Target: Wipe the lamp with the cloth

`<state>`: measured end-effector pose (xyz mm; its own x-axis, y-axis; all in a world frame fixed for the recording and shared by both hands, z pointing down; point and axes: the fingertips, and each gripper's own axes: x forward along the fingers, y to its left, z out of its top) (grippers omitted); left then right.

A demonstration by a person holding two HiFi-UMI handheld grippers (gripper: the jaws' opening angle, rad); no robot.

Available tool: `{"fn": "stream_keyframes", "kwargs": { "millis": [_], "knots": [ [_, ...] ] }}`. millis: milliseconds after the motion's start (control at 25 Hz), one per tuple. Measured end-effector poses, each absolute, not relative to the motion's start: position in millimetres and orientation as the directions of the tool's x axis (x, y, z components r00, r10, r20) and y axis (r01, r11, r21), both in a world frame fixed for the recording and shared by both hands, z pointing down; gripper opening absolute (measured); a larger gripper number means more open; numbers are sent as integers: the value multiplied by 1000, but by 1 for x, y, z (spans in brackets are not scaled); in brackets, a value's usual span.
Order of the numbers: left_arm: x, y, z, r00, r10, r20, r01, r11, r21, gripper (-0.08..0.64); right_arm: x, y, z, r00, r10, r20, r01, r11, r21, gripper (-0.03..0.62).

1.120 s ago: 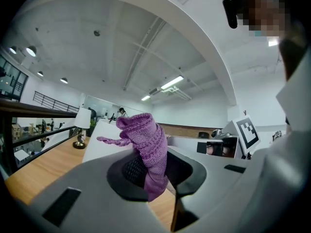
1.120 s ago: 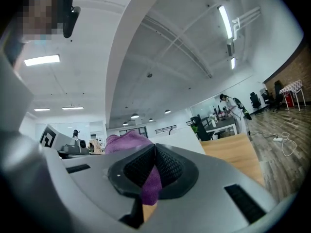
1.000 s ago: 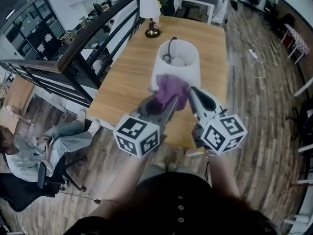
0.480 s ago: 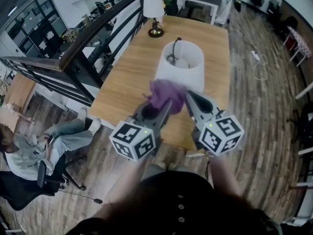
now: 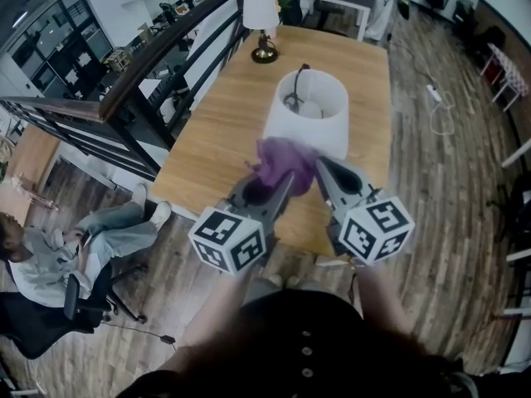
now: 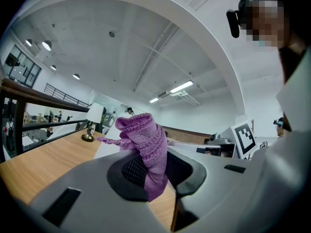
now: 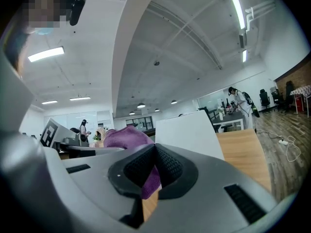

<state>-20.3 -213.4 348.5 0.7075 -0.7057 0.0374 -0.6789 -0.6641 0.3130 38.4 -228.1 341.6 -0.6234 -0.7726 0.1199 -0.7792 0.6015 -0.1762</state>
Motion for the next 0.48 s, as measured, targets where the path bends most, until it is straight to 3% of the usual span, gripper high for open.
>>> {"fn": "stream_keyframes", "kwargs": {
  "millis": [480],
  "knots": [
    [-21,-209,352,708,-705,39,-678,-663,317,78,38,-224,350,-625,-767,146,-779,601,-180,12]
  ]
}}
